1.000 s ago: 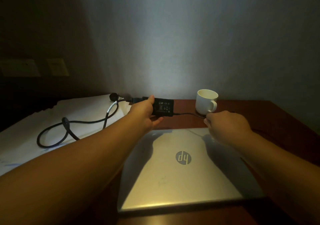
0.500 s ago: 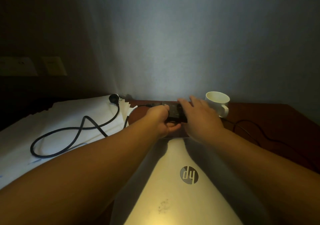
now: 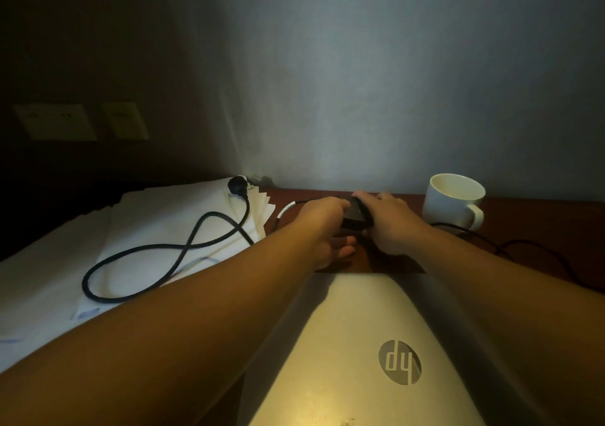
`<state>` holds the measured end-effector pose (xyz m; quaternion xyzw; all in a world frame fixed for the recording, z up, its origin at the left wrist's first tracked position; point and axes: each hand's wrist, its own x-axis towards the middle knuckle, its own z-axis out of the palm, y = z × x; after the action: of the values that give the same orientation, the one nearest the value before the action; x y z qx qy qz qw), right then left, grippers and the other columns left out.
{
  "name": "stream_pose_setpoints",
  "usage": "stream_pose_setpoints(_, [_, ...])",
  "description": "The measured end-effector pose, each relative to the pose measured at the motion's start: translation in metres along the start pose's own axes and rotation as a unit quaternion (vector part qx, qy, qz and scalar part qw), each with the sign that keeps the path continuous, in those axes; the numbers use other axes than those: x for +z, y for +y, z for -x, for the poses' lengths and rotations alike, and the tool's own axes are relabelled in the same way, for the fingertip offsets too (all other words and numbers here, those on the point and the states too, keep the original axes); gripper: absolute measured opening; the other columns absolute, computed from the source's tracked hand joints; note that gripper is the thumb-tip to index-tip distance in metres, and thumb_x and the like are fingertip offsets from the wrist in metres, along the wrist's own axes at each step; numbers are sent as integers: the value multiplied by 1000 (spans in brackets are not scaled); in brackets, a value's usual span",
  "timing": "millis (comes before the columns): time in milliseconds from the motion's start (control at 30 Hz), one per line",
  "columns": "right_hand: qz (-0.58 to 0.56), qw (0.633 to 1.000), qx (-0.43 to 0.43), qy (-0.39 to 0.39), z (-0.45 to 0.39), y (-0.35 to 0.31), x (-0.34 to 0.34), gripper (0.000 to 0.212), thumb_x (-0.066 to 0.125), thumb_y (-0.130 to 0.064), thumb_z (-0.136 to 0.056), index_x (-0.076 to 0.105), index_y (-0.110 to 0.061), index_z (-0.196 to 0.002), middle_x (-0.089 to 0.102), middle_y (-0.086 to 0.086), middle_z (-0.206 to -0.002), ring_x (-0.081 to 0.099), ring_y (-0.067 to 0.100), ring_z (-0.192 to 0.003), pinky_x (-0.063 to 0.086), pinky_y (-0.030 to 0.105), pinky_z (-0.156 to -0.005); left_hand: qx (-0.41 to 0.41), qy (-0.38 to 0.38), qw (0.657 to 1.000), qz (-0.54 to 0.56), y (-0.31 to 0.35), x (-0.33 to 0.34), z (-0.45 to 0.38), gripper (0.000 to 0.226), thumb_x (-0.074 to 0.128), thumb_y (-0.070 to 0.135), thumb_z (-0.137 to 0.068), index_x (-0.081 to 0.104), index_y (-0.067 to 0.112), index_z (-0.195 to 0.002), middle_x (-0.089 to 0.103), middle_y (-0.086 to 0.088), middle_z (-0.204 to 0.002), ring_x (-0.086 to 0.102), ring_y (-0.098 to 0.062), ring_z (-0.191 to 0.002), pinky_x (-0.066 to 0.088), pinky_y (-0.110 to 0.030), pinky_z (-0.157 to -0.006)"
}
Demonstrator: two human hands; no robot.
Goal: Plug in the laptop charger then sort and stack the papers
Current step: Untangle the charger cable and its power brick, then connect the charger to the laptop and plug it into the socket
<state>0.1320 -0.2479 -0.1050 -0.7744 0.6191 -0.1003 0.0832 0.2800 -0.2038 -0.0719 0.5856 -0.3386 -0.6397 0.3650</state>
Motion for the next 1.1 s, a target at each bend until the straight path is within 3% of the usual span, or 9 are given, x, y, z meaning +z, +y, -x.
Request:
stream_pose_setpoints(200, [19, 997, 32, -66, -18, 3, 7, 69, 63, -22, -92, 26, -38, -149, 45, 13, -134, 46, 36, -120, 44, 46, -100, 5, 27, 1000, 8, -9, -10, 4, 24, 59, 25, -95, 59, 17, -118, 66, -11, -105, 68, -26, -93, 59, -35, -69])
stream_pose_setpoints(333, [23, 996, 48, -74, -18, 2, 10, 74, 59, -23, -93, 18, -37, -153, 39, 13, -143, 43, 37, -126, 41, 50, -103, 22, 20, 999, 11, -13, -12, 18, 26, 58, 24, -98, 56, 16, -123, 63, -8, -105, 69, -24, -90, 57, -34, -56])
stream_pose_setpoints(533, [39, 999, 27, -2, 21, -10, -1, 76, 58, -17, -97, 16, -41, -154, -1, 6, -165, 9, 39, -149, 21, 59, -118, 111, 9, 993, -29, -21, -1, 56, 31, 56, 22, -99, 55, 16, -130, 67, -7, -98, 71, -24, -81, 63, -41, -72])
stream_pose_setpoints(700, [-41, 998, -25, 38, 85, -14, -29, 85, 62, -6, -94, 15, -44, -154, -25, -4, -162, 13, 34, -150, 32, 45, -117, 177, -16, 984, -32, -32, 25, 105, 34, 55, 18, -101, 52, 27, -134, 67, -4, -109, 73, -27, -89, 63, -35, -66])
stream_pose_setpoints(800, [-103, 992, -39, 57, 135, -9, -45, 84, 58, 0, -94, 16, -41, -154, -10, -2, -165, 19, 28, -149, 33, 38, -116, 212, -32, 976, -25, -46, 45, 131, 39, 56, 15, -100, 52, 29, -137, 65, -3, -120, 72, -25, -93, 62, -33, -64])
stream_pose_setpoints(867, [-134, 985, -45, 93, 172, -5, -55, 73, 56, 2, -94, 30, -35, -152, 28, 1, -159, 37, 23, -141, 38, 31, -109, 225, -35, 973, -23, -56, 58, 148, 34, 57, 14, -99, 55, 26, -131, 68, -3, -114, 72, -24, -89, 62, -33, -67])
stream_pose_setpoints(933, [-142, 979, -37, 139, 206, -1, -61, 59, 58, 0, -93, 45, -29, -143, 51, -1, -139, 51, 16, -125, 44, 26, -100, 225, -44, 973, -18, -67, 71, 163, 27, 58, 15, -98, 58, 24, -124, 68, -4, -106, 70, -23, -86, 59, -30, -67])
stream_pose_setpoints(1100, [-117, 975, 26, 187, 275, 25, -61, 43, 61, -9, -94, 55, -28, -133, 55, -6, -114, 51, 4, -96, 40, 12, -75, 214, -74, 973, -34, -100, 103, 190, 24, 56, 12, -99, 58, 27, -117, 62, -1, -108, 68, -22, -86, 58, -33, -72])
